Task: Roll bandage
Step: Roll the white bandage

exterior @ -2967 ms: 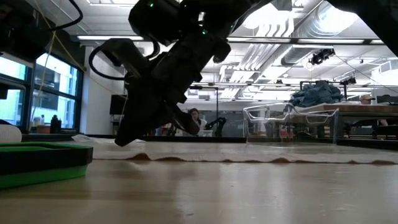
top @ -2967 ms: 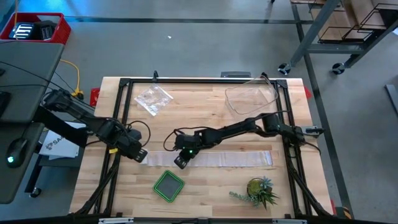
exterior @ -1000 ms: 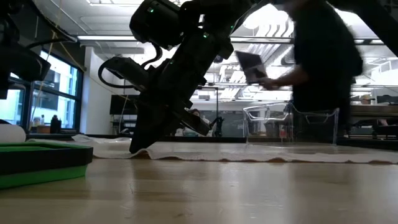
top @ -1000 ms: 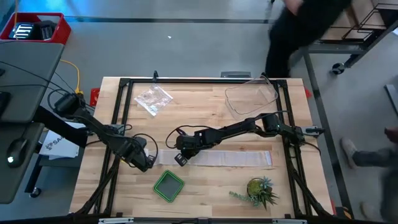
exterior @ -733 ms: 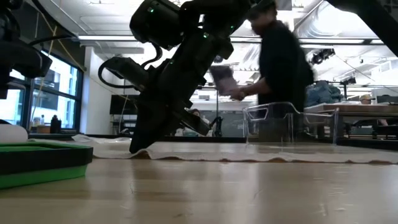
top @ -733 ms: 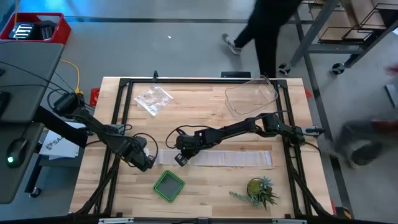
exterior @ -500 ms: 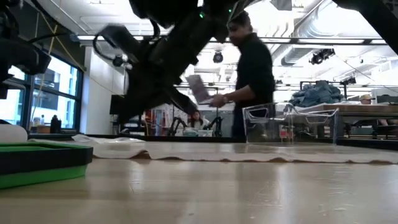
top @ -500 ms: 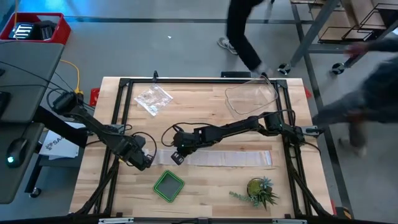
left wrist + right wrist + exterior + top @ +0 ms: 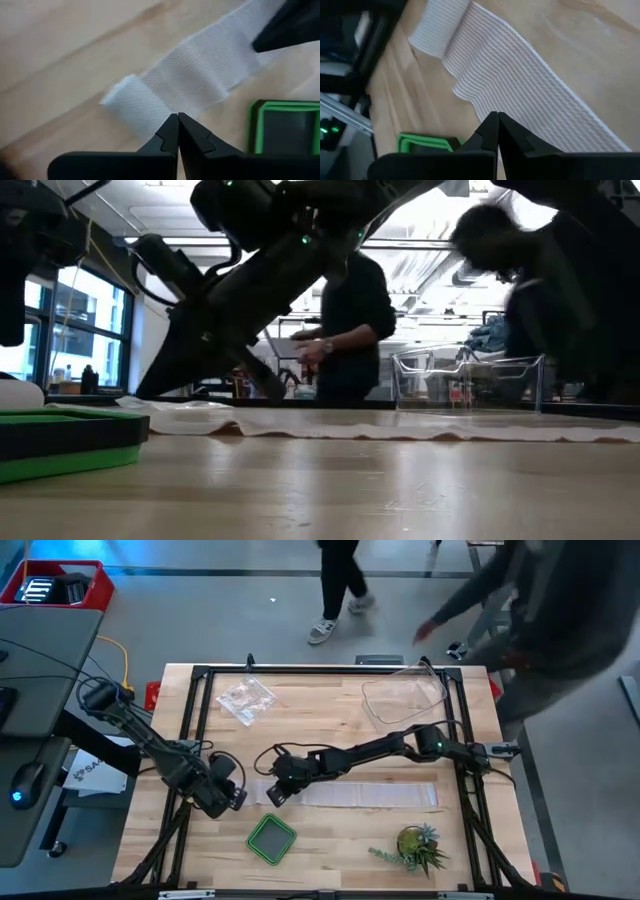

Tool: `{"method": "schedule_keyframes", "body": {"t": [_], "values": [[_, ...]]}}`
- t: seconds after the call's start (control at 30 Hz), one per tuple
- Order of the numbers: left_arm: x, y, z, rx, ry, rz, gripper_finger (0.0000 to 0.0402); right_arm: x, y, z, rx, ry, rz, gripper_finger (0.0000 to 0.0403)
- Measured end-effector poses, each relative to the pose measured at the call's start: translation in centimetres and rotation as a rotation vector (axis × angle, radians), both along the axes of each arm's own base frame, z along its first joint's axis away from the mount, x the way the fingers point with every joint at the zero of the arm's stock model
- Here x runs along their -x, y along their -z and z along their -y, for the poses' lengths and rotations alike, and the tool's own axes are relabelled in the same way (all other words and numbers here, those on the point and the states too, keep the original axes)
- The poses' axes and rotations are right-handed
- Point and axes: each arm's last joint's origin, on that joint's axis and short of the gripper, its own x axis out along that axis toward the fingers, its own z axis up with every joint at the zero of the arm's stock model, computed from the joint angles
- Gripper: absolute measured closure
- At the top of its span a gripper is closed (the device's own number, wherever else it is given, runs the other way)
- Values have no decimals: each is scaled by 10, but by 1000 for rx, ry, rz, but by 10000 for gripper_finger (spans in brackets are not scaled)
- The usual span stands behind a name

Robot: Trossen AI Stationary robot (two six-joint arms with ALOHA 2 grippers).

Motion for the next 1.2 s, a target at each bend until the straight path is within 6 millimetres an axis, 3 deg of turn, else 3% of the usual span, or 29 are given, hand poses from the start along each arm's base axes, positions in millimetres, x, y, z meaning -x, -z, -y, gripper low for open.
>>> {"method": "schedule_keyframes", "body": {"t": [0.6, 0.83, 1.07, 1.2], "values": [[-18, 42, 10, 33, -3, -225, 401, 4, 6, -5, 8, 57, -62, 403], [-18, 40, 10, 37, -7, -214, 401, 4, 6, -5, 5, 57, -57, 403], [-17, 38, 9, 40, -7, -202, 401, -6, -18, -10, -27, -22, 54, 403], [-15, 31, 7, 46, 27, -175, 401, -5, -16, -19, -17, -13, 30, 403]]}}
